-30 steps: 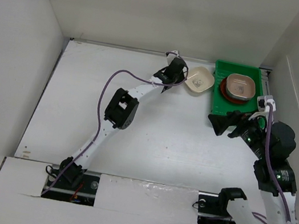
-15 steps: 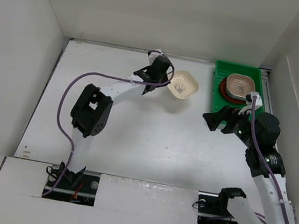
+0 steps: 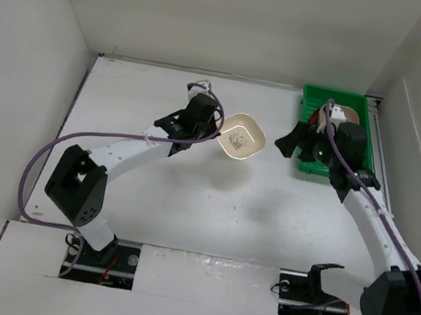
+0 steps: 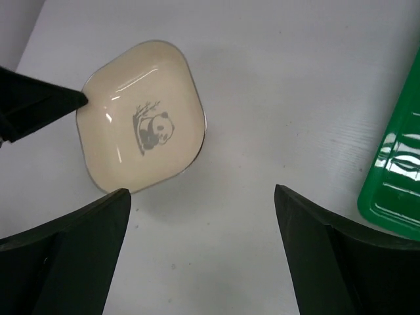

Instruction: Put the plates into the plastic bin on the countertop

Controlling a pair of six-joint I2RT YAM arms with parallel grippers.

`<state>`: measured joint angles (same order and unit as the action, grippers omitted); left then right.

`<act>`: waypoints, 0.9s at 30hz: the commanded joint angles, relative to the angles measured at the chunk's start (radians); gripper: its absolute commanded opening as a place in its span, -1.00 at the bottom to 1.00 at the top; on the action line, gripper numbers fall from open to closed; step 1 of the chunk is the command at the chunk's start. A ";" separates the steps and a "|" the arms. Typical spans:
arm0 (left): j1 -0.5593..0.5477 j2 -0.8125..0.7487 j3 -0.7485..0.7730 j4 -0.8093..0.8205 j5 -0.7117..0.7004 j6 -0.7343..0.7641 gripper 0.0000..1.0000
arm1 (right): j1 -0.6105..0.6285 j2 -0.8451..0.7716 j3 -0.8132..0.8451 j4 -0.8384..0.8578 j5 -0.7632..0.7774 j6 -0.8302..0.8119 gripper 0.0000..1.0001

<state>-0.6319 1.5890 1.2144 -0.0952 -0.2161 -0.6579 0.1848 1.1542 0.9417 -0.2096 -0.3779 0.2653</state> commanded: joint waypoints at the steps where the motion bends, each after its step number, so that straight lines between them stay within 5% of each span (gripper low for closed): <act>1: -0.012 -0.098 -0.041 0.031 -0.006 0.032 -1.00 | 0.048 0.091 0.110 0.118 -0.016 -0.032 0.90; 10: -0.012 -0.172 -0.072 0.031 0.027 0.089 -1.00 | 0.136 0.352 0.227 0.118 -0.027 -0.092 0.72; 14: -0.012 -0.190 -0.072 0.031 0.049 0.098 -1.00 | 0.200 0.420 0.259 0.118 -0.027 -0.092 0.45; 17: -0.012 -0.201 -0.072 0.040 0.049 0.098 -1.00 | 0.212 0.455 0.259 0.118 -0.036 -0.083 0.08; 18: -0.012 -0.211 -0.072 0.040 0.049 0.098 -1.00 | 0.223 0.455 0.270 0.118 -0.036 -0.083 -0.38; 20: -0.012 -0.212 -0.072 0.040 0.031 0.098 -1.00 | 0.223 0.467 0.270 0.127 -0.036 -0.072 -0.92; 21: -0.012 -0.212 -0.047 0.026 0.006 0.083 -1.00 | 0.223 0.467 0.279 0.127 -0.014 -0.057 -1.00; 22: -0.012 -0.192 -0.023 -0.042 -0.030 0.060 -0.80 | 0.232 0.458 0.279 0.127 0.006 -0.046 -1.00; 24: -0.012 -0.182 0.031 -0.128 -0.149 0.021 0.31 | 0.232 0.443 0.279 0.127 0.074 -0.003 -1.00; 25: -0.012 -0.182 0.071 -0.173 -0.196 -0.039 0.69 | 0.205 0.428 0.288 0.127 0.092 0.012 -1.00; 26: -0.012 -0.195 0.071 -0.231 -0.234 -0.061 0.99 | 0.191 0.415 0.289 0.127 0.112 0.040 -1.00; 27: -0.012 -0.214 0.071 -0.254 -0.288 -0.083 0.99 | 0.173 0.415 0.289 0.127 0.129 0.051 -1.00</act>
<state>-0.6445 1.4288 1.2182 -0.2428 -0.3359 -0.6460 0.4000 1.6218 1.1767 -0.1478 -0.3359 0.2531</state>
